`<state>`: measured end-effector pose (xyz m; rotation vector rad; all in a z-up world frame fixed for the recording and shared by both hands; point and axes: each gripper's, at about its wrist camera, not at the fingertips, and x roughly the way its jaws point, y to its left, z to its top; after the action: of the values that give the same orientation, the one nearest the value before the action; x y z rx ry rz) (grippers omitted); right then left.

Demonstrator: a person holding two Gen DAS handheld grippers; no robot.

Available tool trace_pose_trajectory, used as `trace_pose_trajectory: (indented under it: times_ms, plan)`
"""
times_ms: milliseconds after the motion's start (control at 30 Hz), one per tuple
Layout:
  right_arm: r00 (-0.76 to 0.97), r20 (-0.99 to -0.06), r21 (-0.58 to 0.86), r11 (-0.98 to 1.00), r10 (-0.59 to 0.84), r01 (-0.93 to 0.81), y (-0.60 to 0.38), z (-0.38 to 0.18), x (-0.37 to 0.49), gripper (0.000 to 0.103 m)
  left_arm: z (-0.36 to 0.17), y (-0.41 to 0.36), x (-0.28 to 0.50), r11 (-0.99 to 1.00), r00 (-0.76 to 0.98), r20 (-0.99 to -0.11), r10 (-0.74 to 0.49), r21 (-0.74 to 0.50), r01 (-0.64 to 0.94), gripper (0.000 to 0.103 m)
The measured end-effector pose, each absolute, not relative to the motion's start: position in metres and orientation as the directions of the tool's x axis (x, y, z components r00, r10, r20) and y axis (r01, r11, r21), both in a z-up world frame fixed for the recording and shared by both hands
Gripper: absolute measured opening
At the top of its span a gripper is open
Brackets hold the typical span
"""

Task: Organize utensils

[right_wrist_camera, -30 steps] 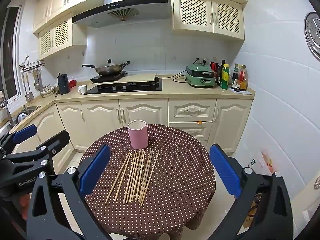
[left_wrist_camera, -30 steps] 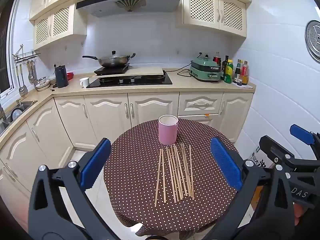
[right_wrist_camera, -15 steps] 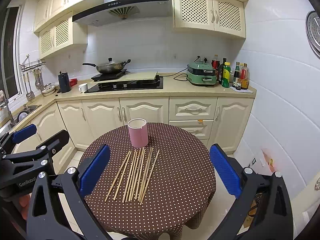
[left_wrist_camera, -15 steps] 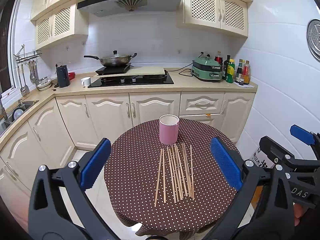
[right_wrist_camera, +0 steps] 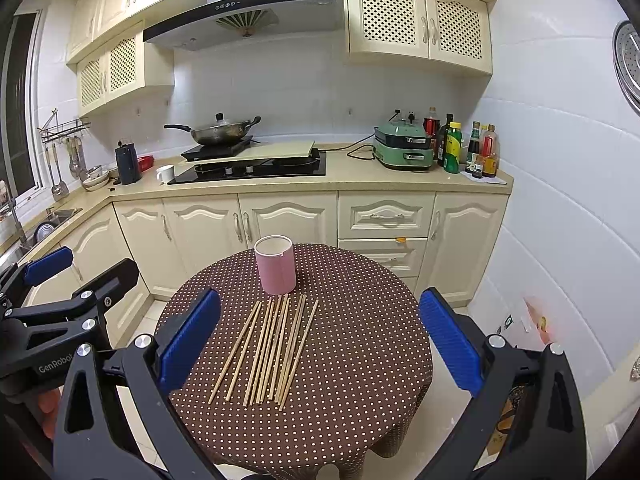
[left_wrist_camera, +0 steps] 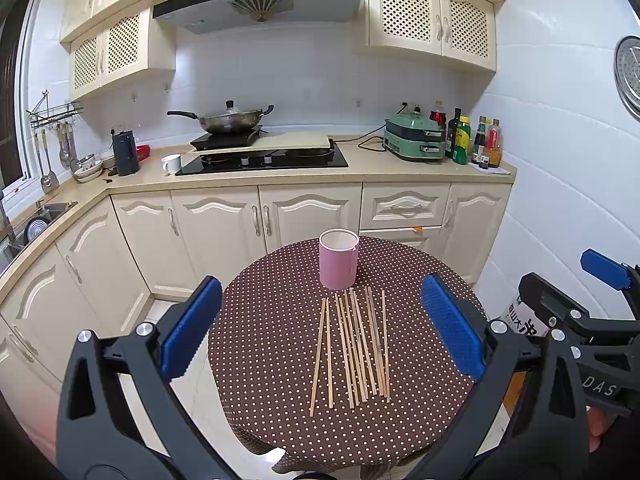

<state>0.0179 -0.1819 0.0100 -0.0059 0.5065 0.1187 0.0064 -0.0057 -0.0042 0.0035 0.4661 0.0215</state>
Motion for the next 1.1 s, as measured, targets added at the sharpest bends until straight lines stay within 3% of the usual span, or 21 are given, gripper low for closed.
trace_pose_trajectory:
  times_ms: [1100]
  plan:
    - [0.864,-0.491,0.009,0.993,0.109,-0.121,-0.1817,0.0104,0.0209,0.096,-0.0026,-0.0028,0.0068,1.000,0.892,-0.451,0.024,0.006,-0.023,0.097]
